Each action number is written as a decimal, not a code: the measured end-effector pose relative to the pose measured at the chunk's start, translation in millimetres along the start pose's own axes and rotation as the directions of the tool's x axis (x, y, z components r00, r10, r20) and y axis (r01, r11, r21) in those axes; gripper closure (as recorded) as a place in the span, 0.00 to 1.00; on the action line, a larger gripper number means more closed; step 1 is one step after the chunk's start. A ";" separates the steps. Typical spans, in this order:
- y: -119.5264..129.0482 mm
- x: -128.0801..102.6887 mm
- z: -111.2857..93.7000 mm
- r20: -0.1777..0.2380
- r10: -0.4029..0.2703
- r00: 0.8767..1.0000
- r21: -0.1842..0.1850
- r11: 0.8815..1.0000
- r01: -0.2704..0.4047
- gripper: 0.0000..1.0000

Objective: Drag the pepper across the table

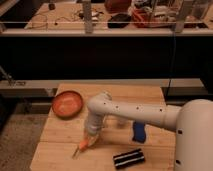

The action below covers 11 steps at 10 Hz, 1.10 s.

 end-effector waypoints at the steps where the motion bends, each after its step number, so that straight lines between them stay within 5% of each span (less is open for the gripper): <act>1: 2.3 1.0 -0.5 0.004 0.000 1.000 -0.001 1.000 0.000 1.00; 11: 40.0 28.3 -11.6 0.045 0.023 0.999 -0.012 1.000 -0.022 1.00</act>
